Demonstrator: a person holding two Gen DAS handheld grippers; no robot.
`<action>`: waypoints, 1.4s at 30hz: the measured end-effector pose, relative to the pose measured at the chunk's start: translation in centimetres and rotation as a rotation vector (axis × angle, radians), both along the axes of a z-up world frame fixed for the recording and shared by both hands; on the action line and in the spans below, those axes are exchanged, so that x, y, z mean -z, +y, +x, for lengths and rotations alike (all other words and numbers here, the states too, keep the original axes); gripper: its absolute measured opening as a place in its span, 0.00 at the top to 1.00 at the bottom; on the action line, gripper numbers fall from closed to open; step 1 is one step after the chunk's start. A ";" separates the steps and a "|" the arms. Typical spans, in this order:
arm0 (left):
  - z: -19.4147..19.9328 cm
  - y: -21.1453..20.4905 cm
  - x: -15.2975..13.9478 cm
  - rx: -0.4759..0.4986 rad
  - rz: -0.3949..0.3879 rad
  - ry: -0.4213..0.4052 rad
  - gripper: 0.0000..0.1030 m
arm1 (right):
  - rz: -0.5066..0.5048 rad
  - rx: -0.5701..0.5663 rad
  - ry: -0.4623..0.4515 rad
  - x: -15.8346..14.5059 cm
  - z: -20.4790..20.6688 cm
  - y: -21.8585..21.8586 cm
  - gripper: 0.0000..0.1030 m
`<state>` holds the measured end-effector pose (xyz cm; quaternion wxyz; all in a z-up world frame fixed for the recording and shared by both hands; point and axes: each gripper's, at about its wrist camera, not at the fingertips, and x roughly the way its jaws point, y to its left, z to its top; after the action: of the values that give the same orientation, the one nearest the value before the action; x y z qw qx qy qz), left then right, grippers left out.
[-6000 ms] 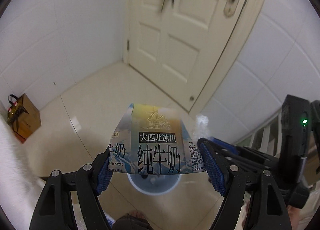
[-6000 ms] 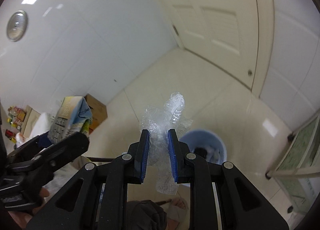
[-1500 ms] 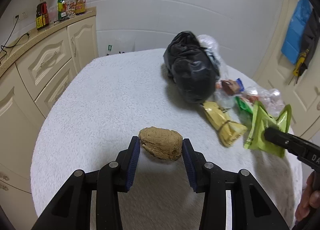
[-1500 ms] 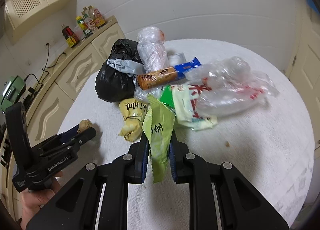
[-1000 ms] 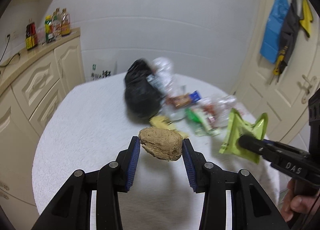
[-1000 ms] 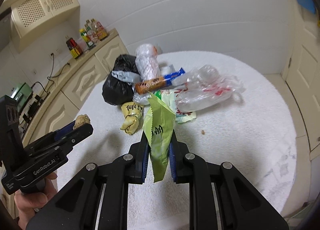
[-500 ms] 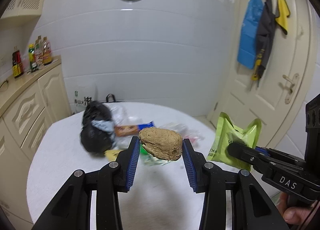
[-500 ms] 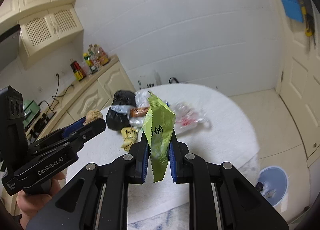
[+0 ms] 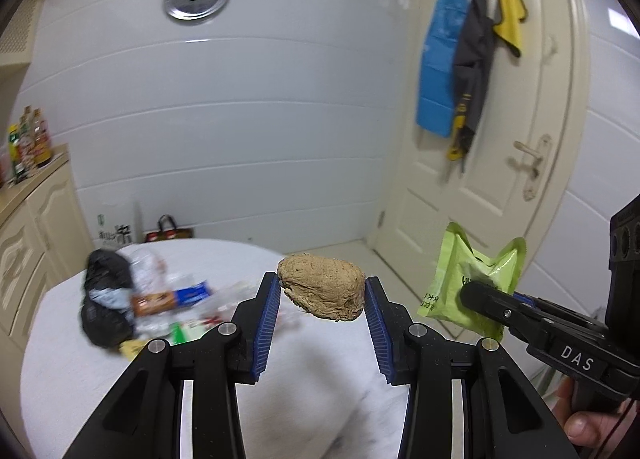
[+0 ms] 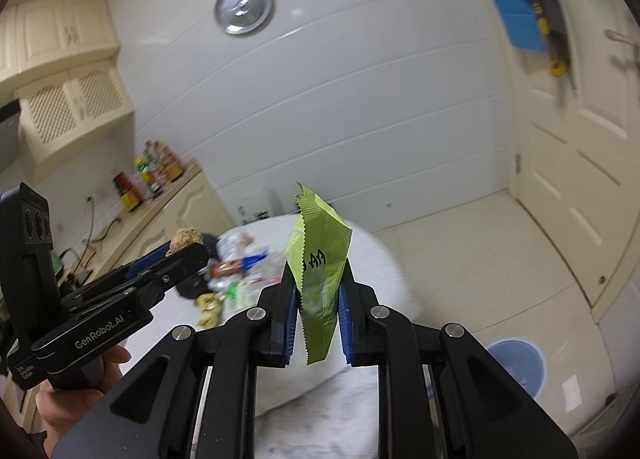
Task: Collect trash
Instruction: 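Carry the bread roll and green wrapper with both tools over the blue bin, then open both tools to drop the roll and wrapper into the bin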
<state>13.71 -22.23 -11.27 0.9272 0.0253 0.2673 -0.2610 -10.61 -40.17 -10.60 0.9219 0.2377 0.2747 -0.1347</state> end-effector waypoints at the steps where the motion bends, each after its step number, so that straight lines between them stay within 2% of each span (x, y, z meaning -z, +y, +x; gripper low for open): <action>1: 0.2 -1.1 0.1 0.014 0.001 -0.001 0.63 | -0.003 0.017 -0.001 -0.1 -0.5 -0.6 0.83; 11: 3.5 -10.5 1.0 0.159 0.011 0.010 0.63 | -0.029 0.216 0.017 -0.5 -5.4 -8.6 0.83; 18: 7.4 -16.6 2.7 0.255 0.034 0.043 0.63 | -0.029 0.347 0.080 1.7 -8.4 -14.0 0.83; 29: 13.9 -26.0 8.7 0.369 0.133 0.171 0.63 | 0.073 0.456 0.223 10.1 -10.6 -20.7 0.83; 37: 17.8 -31.5 13.2 0.394 0.205 0.260 0.63 | 0.169 0.466 0.324 16.4 -10.6 -24.1 0.83; 42: 20.1 -35.1 15.9 0.402 0.243 0.322 0.63 | 0.211 0.467 0.372 19.2 -10.3 -25.1 0.83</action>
<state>33.78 -57.29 -27.14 0.7926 0.1468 0.4301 -0.4066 -20.94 -65.30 -29.84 0.7702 0.3599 0.3892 -0.3546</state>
